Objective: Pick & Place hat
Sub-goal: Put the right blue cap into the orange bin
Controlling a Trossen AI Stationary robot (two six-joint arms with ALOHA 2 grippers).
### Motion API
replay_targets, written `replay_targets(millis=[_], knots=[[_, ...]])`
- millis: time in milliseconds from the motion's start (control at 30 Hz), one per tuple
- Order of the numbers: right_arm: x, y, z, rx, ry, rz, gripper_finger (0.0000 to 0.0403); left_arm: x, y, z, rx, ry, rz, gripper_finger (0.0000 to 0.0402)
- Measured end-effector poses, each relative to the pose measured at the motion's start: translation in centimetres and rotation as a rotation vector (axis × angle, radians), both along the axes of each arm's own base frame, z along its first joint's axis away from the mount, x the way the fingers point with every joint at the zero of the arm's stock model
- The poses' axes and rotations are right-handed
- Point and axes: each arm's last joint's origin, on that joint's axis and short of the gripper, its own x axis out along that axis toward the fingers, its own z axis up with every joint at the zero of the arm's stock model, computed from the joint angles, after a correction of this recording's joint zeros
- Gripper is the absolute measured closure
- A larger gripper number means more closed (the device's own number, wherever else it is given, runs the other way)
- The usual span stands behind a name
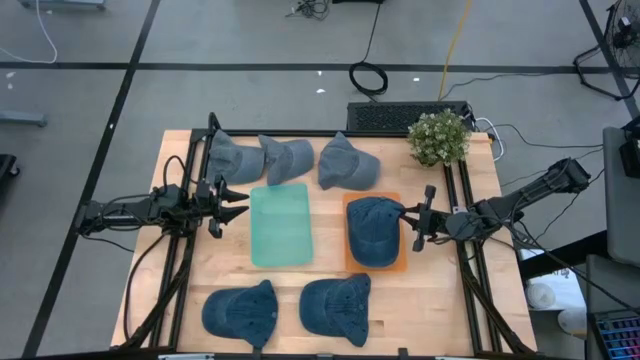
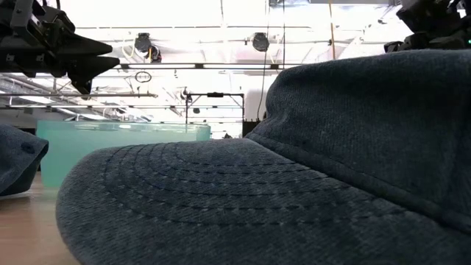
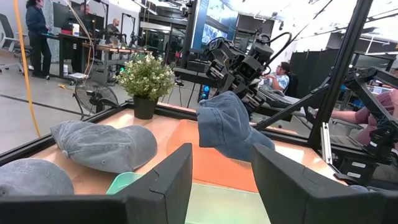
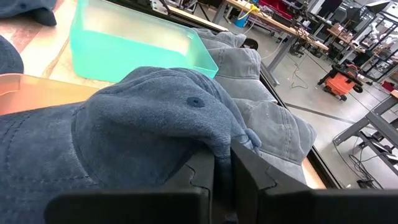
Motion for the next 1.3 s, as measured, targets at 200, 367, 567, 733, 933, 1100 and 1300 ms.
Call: replay_targets(millis=[200,367,567,733,933,1100,1300], knots=[[0.0,0.0,0.0,0.0,0.0,0.0,0.0384,0.0,0.0,0.0,0.0,0.0,0.0,0.0231],[0.0,0.0,0.0,0.02,-0.007,-0.006,0.0381,0.0,0.0,0.0,0.0,0.0,0.0,0.0231],[0.0,0.0,-0.1,0.014,0.006,-0.006,0.039,0.0,0.0,0.0,0.0,0.0,0.0,0.0231],[0.2,0.1,-0.5,0.002,0.034,-0.003,0.0398,0.0,0.0,0.0,0.0,0.0,0.0,0.0231],[0.6,0.3,-1.1,-0.013,0.08,-0.007,0.0396,0.0,0.0,0.0,0.0,0.0,0.0,0.0231],[0.9,0.4,-1.7,0.006,0.109,-0.024,0.0395,0.0,0.0,0.0,0.0,0.0,0.0,0.0231],[1.2,0.6,-2.2,0.022,0.134,-0.039,0.0395,0.0,0.0,0.0,0.0,0.0,0.0,0.0231]])
